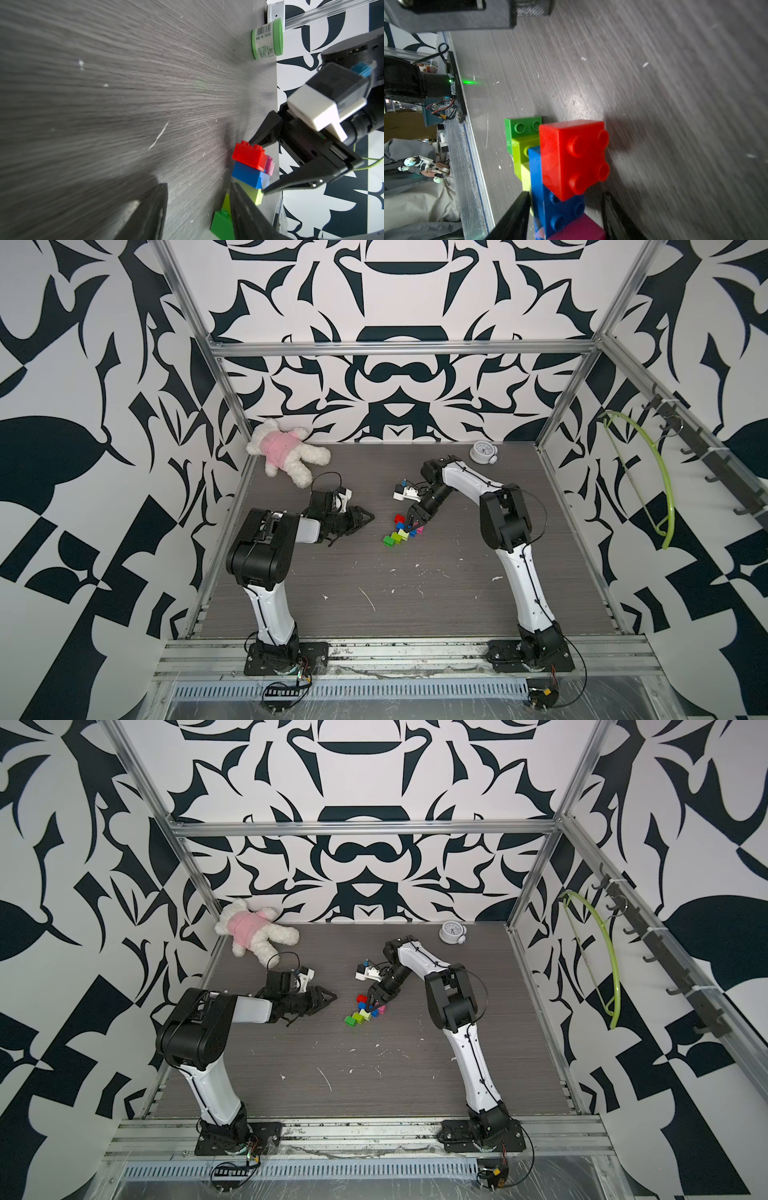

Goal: Assemble the letter y with lego
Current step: Place the lego brick at the center of the board, then adjust the lego brick at the center of the board.

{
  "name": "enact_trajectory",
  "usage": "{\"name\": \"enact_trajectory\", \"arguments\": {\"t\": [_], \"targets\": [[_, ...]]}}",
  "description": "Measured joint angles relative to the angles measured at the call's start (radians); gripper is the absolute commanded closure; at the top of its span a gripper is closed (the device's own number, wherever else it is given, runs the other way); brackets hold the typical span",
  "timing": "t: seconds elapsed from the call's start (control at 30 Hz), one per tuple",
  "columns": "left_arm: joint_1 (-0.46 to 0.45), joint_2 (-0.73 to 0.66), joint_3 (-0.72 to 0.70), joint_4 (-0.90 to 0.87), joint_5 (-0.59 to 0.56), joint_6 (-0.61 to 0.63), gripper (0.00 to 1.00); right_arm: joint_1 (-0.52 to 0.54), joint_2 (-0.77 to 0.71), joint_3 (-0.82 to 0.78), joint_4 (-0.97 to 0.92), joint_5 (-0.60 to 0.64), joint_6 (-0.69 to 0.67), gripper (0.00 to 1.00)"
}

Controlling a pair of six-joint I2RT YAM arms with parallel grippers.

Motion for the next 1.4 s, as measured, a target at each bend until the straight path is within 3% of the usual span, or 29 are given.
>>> {"name": "enact_trajectory", "arguments": {"t": [0.8,1.17,1.4], "targets": [[-0.059,0.049,0.076,-0.012,0.008,0.023,0.45,-0.043,-0.051,-0.061,0.19,0.029,0.154,0.35],[-0.107,0.081,0.126,-0.035,0.018,0.026,0.45,-0.118,-0.465,-0.465,0.604,0.154,0.451,0.36],[-0.126,0.064,0.089,-0.03,0.064,0.022,0.44,-0.134,-0.569,-0.605,0.772,0.208,0.563,0.36]]}}
